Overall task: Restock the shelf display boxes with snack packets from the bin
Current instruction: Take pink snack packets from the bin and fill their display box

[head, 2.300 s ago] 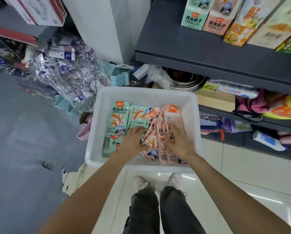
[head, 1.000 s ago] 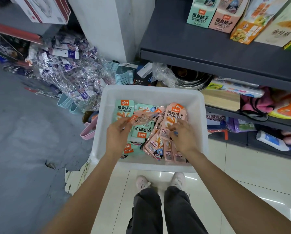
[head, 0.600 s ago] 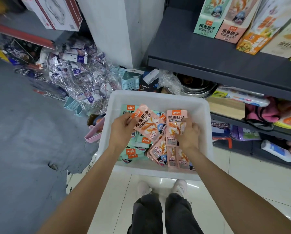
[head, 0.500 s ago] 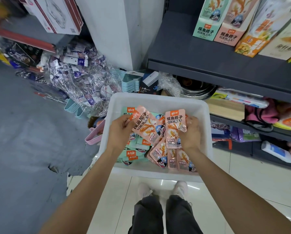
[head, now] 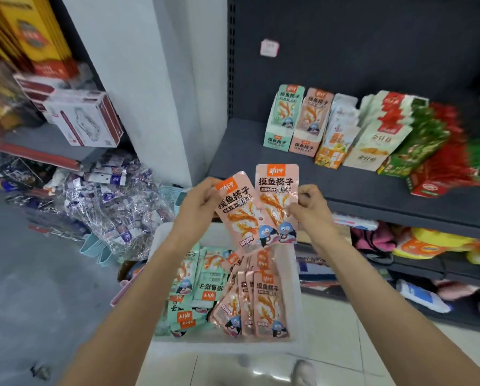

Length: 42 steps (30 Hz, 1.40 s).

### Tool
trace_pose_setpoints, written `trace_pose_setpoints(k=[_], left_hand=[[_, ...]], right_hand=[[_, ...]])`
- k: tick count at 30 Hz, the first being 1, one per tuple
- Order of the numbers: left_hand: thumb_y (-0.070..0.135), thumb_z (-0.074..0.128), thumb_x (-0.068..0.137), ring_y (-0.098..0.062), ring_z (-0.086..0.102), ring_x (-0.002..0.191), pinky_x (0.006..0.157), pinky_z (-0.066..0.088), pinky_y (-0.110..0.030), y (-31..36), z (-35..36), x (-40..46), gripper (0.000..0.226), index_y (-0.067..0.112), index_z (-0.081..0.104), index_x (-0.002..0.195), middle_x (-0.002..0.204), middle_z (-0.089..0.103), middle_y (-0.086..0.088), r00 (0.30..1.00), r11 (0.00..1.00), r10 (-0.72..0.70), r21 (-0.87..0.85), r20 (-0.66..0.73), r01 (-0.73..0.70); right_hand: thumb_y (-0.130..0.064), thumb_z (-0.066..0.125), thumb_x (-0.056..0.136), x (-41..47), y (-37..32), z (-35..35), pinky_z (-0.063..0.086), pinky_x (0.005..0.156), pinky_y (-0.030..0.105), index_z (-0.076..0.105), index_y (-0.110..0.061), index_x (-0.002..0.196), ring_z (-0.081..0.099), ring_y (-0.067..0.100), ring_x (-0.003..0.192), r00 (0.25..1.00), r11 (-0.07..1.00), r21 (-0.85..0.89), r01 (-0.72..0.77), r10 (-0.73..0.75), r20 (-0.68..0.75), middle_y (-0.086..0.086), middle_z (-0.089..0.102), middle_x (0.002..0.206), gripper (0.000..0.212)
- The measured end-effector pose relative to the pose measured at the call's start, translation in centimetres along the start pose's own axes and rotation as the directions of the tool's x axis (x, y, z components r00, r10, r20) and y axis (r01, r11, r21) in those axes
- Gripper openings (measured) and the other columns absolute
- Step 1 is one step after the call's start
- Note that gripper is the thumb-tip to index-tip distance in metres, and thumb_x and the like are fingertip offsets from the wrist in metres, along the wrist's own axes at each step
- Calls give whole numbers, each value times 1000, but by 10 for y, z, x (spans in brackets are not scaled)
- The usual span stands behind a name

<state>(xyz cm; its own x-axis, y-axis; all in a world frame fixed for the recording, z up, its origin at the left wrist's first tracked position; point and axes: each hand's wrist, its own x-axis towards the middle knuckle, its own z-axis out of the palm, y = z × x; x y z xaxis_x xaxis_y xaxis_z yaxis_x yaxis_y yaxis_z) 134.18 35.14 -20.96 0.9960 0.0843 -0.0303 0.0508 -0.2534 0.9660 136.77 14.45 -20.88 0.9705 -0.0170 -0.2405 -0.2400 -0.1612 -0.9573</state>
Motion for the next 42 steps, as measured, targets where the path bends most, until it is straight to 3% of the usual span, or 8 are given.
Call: trace_pose_setpoints(k=[6, 13, 16, 20, 24, 33, 37, 42], left_hand=[[20, 49, 97, 7, 58, 68, 59, 44, -15, 53, 72, 33, 13, 24, 57, 88, 81, 65, 15, 989, 980, 143, 136, 49, -148], [22, 54, 94, -6, 64, 87, 64, 45, -16, 101, 170, 81, 9, 20, 62, 95, 95, 68, 8, 988, 984, 153, 93, 19, -154], [21, 52, 95, -8, 63, 89, 67, 48, -20, 115, 199, 101, 8, 22, 60, 95, 96, 66, 9, 989, 983, 144, 121, -18, -141], [18, 51, 96, -2, 64, 88, 72, 53, -16, 126, 222, 122, 9, 20, 59, 95, 96, 66, 11, 983, 971, 182, 161, -12, -178], [22, 49, 97, 3, 62, 84, 64, 48, -6, 135, 225, 145, 10, 21, 59, 97, 95, 65, 13, 978, 943, 206, 262, 31, -207], [17, 48, 97, 1, 59, 64, 58, 45, -18, 137, 173, 241, 15, 28, 54, 89, 79, 64, 10, 944, 911, 285, 354, -168, -213], [16, 45, 98, 1, 60, 69, 58, 43, -7, 140, 156, 280, 13, 23, 53, 91, 78, 61, 14, 936, 893, 316, 382, -157, -238], [17, 44, 99, -14, 67, 86, 71, 57, -31, 133, 148, 312, 13, 25, 52, 93, 93, 66, 3, 950, 933, 267, 290, -160, -213]], right_hand=[[11, 53, 86, 18, -42, -86, 56, 68, 33, 35, -41, 128, 68, 18, 96, 973, 986, 64, 156, -165, 163, 4, 70, 106, 69], [18, 51, 84, 68, -52, -186, 56, 60, 30, 32, -41, 133, 65, 21, 101, 941, 982, 56, 178, -187, 282, 7, 67, 112, 78], [12, 52, 87, 92, -60, -216, 56, 60, 31, 34, -39, 128, 66, 22, 96, 932, 977, 28, 210, -209, 295, 8, 67, 108, 67], [-22, 50, 96, 122, -68, -234, 57, 78, 40, 52, -28, 106, 68, 16, 89, 948, 952, -94, 290, -273, 161, -1, 69, 100, 11], [-18, 47, 98, 155, -78, -238, 54, 78, 51, 63, -9, 84, 65, 31, 88, 934, 920, -169, 353, -337, 120, 12, 69, 91, 23], [-4, 60, 88, 255, -117, -204, 58, 75, 47, 57, -23, 80, 68, 22, 82, 933, 928, -102, 358, -361, -11, 10, 69, 91, 22], [-3, 59, 88, 297, -126, -178, 58, 74, 42, 56, -25, 76, 68, 21, 83, 930, 933, -107, 343, -353, -100, 9, 69, 90, 25], [-4, 54, 91, 337, -122, -162, 58, 73, 47, 54, -26, 79, 68, 14, 84, 928, 923, -195, 331, -356, -108, 1, 70, 84, 25]])
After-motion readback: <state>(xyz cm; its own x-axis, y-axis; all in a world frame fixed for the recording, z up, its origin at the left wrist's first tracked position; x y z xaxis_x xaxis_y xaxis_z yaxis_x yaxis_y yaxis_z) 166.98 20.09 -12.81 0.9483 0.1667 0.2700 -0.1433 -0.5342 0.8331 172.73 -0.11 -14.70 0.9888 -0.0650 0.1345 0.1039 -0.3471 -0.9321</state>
